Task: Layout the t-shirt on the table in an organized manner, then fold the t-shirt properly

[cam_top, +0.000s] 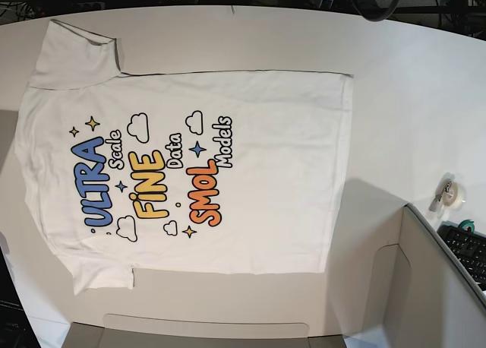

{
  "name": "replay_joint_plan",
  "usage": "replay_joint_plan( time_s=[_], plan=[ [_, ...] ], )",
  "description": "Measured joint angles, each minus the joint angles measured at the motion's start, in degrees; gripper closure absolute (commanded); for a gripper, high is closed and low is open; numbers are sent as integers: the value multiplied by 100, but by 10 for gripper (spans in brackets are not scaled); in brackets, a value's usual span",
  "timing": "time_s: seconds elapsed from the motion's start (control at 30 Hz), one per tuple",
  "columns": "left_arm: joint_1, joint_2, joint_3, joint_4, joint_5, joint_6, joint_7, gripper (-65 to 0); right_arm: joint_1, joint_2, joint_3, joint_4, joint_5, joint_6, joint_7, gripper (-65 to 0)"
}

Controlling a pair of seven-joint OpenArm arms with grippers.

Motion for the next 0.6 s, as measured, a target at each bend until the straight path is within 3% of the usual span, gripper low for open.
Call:
replay_joint_plan(
  time_s=[0.27,0.6],
  plan=[
    [20,190,-2,0,-2,4,-4,-485,0,0,0,0,2,0,0,0],
    [-13,188,-2,0,2,4,13,-485,0,0,0,0,0,0,0,0]
  ],
)
